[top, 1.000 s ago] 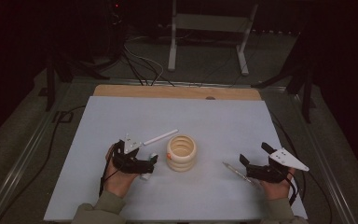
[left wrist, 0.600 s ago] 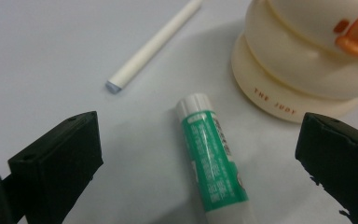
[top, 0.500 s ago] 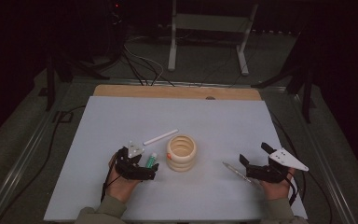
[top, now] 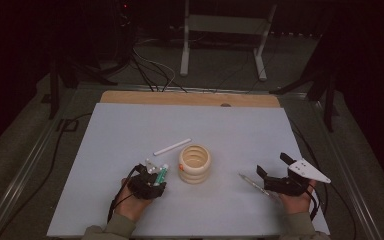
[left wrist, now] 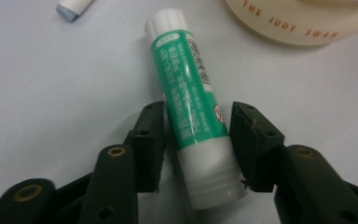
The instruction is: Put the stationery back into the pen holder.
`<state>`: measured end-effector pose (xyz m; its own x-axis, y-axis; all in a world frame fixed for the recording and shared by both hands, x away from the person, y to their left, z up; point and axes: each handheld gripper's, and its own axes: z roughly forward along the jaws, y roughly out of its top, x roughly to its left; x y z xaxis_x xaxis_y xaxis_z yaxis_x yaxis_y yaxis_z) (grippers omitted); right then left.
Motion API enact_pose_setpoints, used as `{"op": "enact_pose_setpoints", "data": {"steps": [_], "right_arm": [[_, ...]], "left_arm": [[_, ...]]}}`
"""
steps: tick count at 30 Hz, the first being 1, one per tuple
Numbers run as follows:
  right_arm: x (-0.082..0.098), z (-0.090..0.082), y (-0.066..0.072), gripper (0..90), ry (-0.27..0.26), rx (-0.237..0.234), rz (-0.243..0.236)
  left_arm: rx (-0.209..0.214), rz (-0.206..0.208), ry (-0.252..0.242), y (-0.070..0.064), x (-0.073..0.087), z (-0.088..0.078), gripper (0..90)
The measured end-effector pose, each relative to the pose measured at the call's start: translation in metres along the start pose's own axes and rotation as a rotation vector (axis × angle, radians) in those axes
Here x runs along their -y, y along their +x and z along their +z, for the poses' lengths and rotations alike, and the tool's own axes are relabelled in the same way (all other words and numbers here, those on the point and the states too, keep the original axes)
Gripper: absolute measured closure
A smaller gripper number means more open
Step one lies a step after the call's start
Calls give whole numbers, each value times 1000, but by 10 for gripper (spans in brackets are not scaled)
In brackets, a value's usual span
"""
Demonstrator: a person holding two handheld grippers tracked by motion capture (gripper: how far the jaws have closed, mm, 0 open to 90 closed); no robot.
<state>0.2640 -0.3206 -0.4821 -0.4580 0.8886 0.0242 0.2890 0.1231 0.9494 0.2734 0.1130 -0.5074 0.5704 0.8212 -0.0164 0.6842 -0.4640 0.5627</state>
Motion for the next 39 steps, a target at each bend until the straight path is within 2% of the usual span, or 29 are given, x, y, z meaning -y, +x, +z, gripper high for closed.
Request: {"op": "enact_pose_setpoints", "data": {"steps": [2,8,14,19,28,33,39], "right_arm": [[0,0,0,0,1,0,0],[0,0,0,0,-1,0,-1],[0,0,0,0,0,1,-1],[0,1,0,0,2,0,-4],[0,0,0,0,1,1,-4],[0,0,-1,0,1,2,-2],[0,0,-1,0,0,2,-6]], "left_arm": [[-4,-4,11,3,-1,-1,657],[20,-24,1,8,-1,-1,662],[13,-35,-9,14,-1,-3,663],[16,-31,-33,17,-2,-8,663],[24,1,-66,16,-8,-16,663],[19,23,-110,19,-12,-25,663],[18,31,-143,23,-19,-34,663]]}}
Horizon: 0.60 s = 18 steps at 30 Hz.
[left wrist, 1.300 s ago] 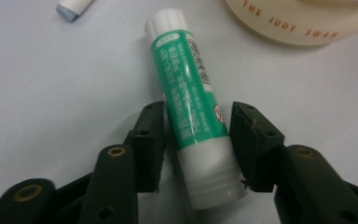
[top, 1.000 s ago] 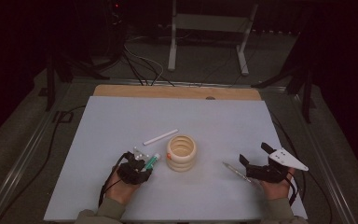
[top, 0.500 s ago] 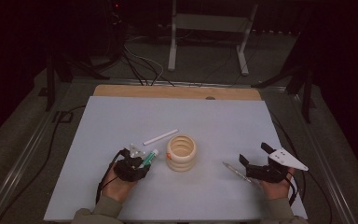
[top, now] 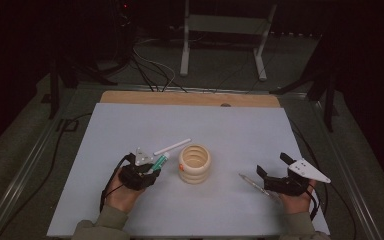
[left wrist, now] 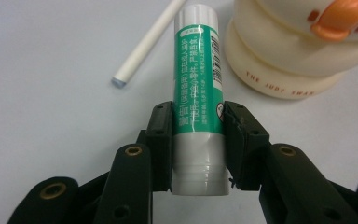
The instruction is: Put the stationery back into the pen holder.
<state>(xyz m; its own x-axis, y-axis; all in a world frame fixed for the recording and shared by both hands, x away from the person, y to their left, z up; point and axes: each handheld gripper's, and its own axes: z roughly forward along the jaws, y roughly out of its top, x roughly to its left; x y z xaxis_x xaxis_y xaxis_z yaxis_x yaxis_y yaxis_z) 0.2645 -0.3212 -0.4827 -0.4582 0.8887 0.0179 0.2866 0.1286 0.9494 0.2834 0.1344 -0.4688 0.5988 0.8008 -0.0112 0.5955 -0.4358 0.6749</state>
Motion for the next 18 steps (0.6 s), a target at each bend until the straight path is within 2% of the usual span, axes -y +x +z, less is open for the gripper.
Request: {"op": "enact_pose_setpoints", "data": {"steps": [5,10,18], "right_arm": [[0,0,0,0,1,-1,0],[0,0,0,0,1,0,-1],[0,0,0,0,3,-1,0]], "left_arm": [[13,21,-36,4,-6,-7,663],[38,72,-77,6,-16,-14,663],[80,131,-102,8,-33,-21,663]]}}
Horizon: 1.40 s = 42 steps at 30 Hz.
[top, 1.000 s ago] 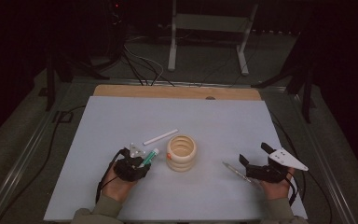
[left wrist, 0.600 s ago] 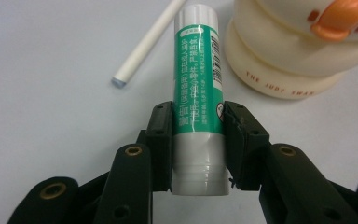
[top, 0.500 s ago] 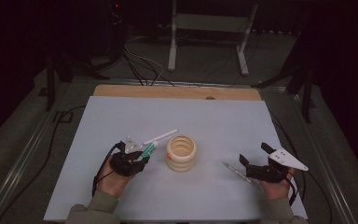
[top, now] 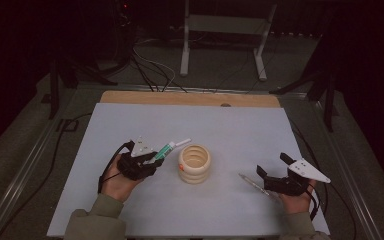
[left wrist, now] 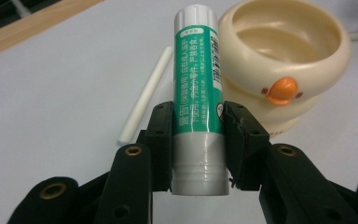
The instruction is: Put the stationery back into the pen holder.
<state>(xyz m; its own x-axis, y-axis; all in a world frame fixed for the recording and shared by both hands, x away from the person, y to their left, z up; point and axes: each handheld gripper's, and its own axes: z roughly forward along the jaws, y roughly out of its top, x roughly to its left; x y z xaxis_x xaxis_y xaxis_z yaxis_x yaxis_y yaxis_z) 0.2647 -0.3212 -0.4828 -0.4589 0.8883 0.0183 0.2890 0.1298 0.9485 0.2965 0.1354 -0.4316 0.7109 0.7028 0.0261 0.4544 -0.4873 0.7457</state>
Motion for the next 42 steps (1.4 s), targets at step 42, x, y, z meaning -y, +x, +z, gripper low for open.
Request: {"op": "enact_pose_setpoints", "data": {"steps": [42], "right_arm": [[0,1,0,0,1,-2,1]], "left_arm": [[234,103,-4,6,-55,6,662]]}}
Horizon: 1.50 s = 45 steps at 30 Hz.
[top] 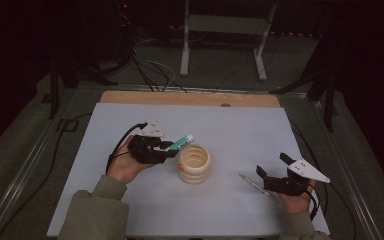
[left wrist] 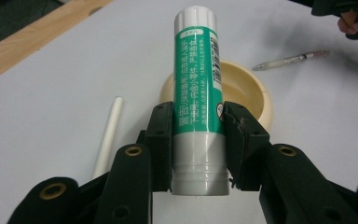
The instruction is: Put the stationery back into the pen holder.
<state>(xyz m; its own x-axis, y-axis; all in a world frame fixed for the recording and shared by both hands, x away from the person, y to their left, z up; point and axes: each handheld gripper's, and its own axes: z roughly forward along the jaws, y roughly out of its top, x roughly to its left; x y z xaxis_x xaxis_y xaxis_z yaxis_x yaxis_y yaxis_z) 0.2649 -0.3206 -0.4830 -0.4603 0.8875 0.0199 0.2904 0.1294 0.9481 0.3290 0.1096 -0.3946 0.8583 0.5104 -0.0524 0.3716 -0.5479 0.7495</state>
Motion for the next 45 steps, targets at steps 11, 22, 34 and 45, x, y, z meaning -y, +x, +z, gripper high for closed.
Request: {"op": "enact_pose_setpoints", "data": {"steps": [11,22,34,45], "right_arm": [[0,0,0,0,4,1,-3],[0,0,-1,0,6,6,3],[0,0,-1,0,6,6,3],[0,1,-1,0,10,7,4]], "left_arm": [[16,1,36,-4,-9,13,660],[35,-10,61,-4,-11,19,658],[48,-9,75,-7,-12,25,658],[58,-12,82,-8,-12,26,657]]}}
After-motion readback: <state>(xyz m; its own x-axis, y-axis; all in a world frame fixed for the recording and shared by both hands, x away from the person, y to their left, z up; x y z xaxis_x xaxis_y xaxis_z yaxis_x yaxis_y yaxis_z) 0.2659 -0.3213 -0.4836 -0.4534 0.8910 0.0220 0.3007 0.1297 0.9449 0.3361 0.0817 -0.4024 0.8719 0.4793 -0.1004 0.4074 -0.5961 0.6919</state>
